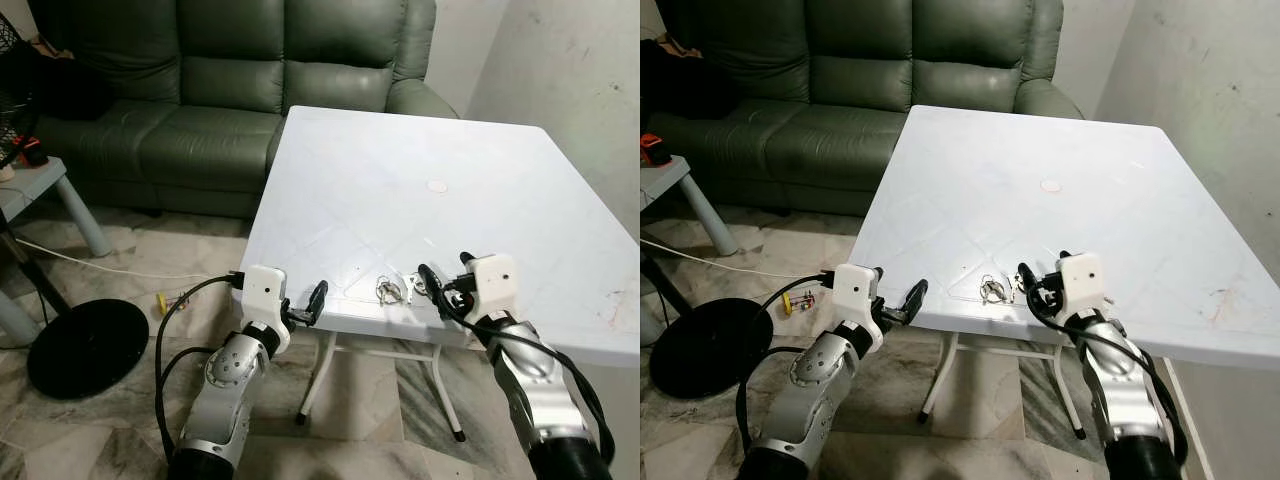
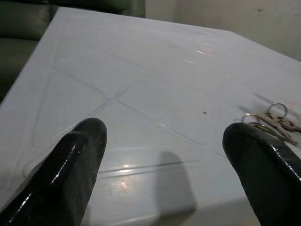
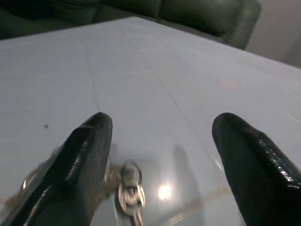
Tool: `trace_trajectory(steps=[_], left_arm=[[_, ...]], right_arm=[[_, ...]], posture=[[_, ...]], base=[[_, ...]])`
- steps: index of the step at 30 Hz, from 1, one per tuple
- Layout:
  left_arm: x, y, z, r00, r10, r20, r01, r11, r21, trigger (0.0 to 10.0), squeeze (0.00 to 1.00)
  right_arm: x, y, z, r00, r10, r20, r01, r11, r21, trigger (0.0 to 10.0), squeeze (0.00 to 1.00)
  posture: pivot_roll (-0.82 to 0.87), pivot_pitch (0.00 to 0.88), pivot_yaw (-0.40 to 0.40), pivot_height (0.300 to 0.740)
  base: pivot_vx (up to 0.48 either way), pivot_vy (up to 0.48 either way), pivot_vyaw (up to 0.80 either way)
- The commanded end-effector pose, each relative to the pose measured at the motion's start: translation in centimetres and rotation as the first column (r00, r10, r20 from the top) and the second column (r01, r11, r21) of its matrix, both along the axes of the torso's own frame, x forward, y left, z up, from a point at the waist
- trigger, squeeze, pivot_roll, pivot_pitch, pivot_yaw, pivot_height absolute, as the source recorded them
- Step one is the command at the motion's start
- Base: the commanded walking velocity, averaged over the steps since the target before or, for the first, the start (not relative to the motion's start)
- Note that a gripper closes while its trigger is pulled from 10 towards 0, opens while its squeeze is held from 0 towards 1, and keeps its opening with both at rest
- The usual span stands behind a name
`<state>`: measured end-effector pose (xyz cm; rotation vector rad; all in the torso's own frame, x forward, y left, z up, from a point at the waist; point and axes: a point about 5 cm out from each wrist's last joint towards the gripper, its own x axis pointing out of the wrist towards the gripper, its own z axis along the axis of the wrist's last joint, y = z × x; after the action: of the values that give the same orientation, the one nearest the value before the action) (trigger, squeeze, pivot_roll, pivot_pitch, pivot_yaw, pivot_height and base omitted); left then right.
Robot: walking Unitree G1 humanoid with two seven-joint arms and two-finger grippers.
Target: Hang keys on a hook
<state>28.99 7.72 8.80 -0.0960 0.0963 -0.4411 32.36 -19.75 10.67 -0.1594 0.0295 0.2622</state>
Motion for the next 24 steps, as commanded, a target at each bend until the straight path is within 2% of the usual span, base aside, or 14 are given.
trace_trajectory(steps=[1,6,10,12,17,24], left_arm=[[-0.3,-0.5,0.4,0.999,-0.037,0.010,0.037,0.999,0.004,10.0,0.00],[-1.0,-0.9,0.7,0.997,-0.072,0.009,0.072,0.997,0.007,10.0,0.00],[-1.2,-1.1,0.8,0.996,-0.084,0.010,0.084,0.996,0.004,10.0,0.00],[-1.8,-1.6,1.1,0.993,-0.118,0.012,0.118,0.993,-0.003,10.0,0.00],[-2.2,-1.7,1.1,0.992,-0.127,0.009,0.127,0.992,0.003,10.0,0.00],[-2.6,-1.8,1.2,0.992,-0.127,-0.008,0.127,0.992,0.000,10.0,0.00]], right_arm=[[0.4,-0.2,0.3,1.000,0.018,-0.001,-0.018,1.000,-0.013,10.0,0.00],[1.5,0.1,0.6,0.997,0.077,-0.020,-0.077,0.997,0.006,10.0,0.00],[1.7,0.1,0.7,0.995,0.100,-0.029,-0.100,0.995,0.003,10.0,0.00],[2.2,-0.2,0.8,0.993,0.106,-0.043,-0.106,0.994,-0.004,10.0,0.00],[2.3,-0.5,0.8,0.989,0.135,-0.059,-0.135,0.991,-0.002,10.0,0.00],[2.1,-1.7,0.0,0.971,0.188,-0.148,-0.193,0.981,-0.020,10.0,0.00]], posture=[[0.05,0.020,-0.086,0.740],[0.07,0.042,-0.094,0.740],[0.07,0.051,-0.097,0.740],[0.07,0.057,-0.099,0.740],[0.08,0.065,-0.102,0.740],[0.08,0.070,-0.103,0.740]], base=[[0.000,0.000,0.00],[0.000,0.000,0.00],[0.000,0.000,0.00],[0.000,0.000,0.00],[0.000,0.000,0.00],[0.000,0.000,0.00]])
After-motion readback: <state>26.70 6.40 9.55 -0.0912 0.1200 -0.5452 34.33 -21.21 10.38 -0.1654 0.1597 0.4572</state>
